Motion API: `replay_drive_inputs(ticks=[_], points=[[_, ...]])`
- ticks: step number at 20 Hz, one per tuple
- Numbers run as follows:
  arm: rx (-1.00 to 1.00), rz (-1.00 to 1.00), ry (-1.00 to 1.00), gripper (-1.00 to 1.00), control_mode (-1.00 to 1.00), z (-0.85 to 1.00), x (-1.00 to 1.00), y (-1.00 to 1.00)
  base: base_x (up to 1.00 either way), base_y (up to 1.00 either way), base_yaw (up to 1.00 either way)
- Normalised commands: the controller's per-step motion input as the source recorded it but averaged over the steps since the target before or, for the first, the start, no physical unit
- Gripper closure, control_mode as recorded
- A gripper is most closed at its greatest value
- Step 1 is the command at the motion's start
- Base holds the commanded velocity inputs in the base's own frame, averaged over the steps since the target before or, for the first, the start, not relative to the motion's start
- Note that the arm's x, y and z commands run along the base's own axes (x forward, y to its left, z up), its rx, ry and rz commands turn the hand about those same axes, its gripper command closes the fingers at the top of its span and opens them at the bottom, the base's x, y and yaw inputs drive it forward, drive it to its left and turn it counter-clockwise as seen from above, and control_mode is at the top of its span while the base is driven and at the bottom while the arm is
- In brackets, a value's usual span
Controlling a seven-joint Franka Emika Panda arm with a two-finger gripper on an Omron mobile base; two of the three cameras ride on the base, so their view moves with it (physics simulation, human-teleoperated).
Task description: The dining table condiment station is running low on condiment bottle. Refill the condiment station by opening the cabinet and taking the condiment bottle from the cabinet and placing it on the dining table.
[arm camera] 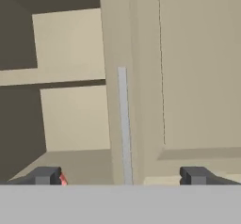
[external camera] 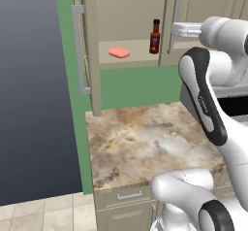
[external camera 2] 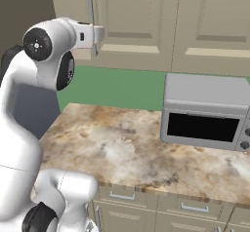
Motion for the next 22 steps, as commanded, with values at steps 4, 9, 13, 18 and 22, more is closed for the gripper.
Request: replay_drive_inputs(ticks=[4,9,13,18,22], points=[[0.0,0.0,0.0,-1.0,-1.0,0.0,0.53,0.0,0.0,0.0,0.0],[0.0,0.0,0.06,-1.0,-1.0,0.0,0.39,-0.02,0.0,0.0,0.0],[0.0,0.0,0.06,-1.0,-1.0,0.0,0.34,0.0,0.0,0.0,0.0],[0.0,0.0,0.07,-1.0,-1.0,0.0,0.3,0.01,0.0,0.0,0.0],[0.0,0.0,0.06,-1.0,-1.0,0.0,0.36,0.0,0.0,0.0,0.0]])
